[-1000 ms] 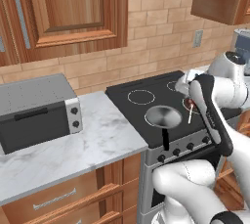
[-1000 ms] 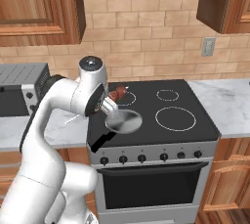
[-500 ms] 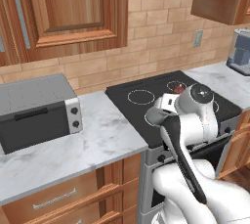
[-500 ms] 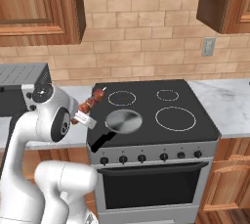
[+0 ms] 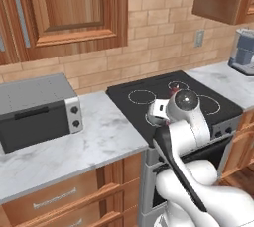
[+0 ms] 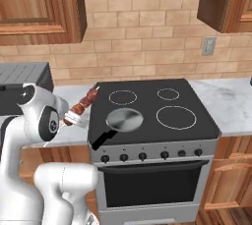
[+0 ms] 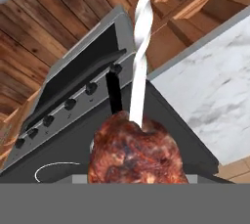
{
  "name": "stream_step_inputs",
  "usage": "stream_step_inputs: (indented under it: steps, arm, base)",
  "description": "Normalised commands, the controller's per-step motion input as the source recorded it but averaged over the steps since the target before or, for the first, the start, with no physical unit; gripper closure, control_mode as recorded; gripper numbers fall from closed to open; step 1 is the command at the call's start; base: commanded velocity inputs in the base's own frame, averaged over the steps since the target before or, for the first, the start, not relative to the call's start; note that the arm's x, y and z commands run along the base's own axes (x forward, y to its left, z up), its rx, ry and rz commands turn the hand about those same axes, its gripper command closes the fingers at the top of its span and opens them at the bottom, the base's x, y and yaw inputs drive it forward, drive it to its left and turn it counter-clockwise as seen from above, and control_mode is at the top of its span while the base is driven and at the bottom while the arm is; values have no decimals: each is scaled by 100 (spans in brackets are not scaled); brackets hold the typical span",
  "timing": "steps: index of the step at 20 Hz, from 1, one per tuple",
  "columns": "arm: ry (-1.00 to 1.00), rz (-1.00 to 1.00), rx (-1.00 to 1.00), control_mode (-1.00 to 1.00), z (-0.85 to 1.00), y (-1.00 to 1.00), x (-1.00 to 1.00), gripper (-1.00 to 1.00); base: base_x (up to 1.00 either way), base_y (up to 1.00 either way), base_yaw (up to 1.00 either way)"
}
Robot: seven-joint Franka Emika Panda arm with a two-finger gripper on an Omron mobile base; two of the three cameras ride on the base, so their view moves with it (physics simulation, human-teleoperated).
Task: Place the cold items (peach and lemon wedge) from the fridge in one tupperware on the dining counter. Place the warm items (kebab skewer and hot dog) in the stove area in another tupperware.
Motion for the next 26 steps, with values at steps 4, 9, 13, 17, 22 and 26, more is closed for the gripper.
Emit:
stream_step_inputs:
  steps: [4,9,13,17,22,26]
  arm:
    - [0,0,0,100,0,0,0,100]
    - [0,0,0,100,0,0,0,100]
    - [0,0,0,100,0,0,0,100]
    - [0,0,0,100,0,0,0,100]
    - [0,0,0,100,0,0,0,100]
    - [0,0,0,100,0,0,0,100]
  base:
    - [-100,-35,-12]
    - [-100,-27,-22]
    - [-100,-10,-33]
    - [-100,3,-37]
    - [-100,16,-41]
    - [-100,56,-34]
